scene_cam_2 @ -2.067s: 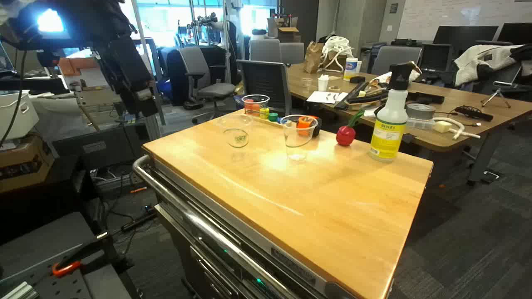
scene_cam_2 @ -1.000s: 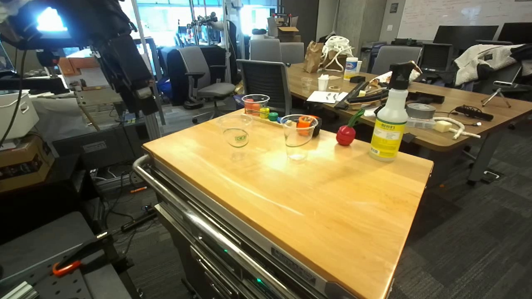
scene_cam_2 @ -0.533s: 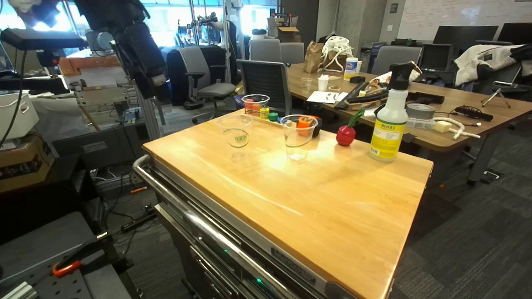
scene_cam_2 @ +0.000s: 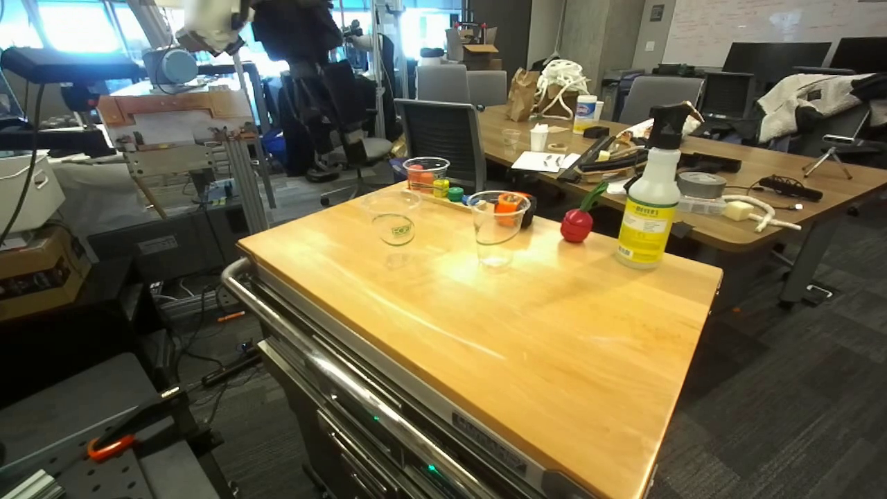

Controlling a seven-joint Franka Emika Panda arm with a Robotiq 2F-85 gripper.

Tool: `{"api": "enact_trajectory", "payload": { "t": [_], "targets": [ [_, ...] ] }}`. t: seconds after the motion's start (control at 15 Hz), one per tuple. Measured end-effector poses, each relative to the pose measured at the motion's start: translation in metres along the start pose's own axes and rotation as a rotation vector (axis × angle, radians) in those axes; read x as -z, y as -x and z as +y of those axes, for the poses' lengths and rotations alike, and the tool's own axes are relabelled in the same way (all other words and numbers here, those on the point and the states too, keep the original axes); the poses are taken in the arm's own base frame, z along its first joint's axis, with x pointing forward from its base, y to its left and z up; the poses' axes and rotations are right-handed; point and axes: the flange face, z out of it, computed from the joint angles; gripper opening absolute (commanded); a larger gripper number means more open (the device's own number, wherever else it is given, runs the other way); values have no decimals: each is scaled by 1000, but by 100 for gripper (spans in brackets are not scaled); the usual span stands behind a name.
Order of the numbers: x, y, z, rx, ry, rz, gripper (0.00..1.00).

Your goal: Stack the cups

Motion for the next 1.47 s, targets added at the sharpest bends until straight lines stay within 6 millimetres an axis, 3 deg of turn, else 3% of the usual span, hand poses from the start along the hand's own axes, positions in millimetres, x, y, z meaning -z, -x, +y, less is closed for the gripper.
{"api": "enact_trajectory", "payload": {
  "t": [0.53,1.13,1.2,1.27,1.47],
  "targets": [
    [-62,-44,-17,11,-24,-77,100],
    [-102,-69,-18,-15,8,-106,100],
    [-105,-71,-17,-18,11,-110,91],
    [-108,-73,-16,-21,12,-114,74],
    [-115,-78,-15,-26,12,-121,49]
  ]
}}
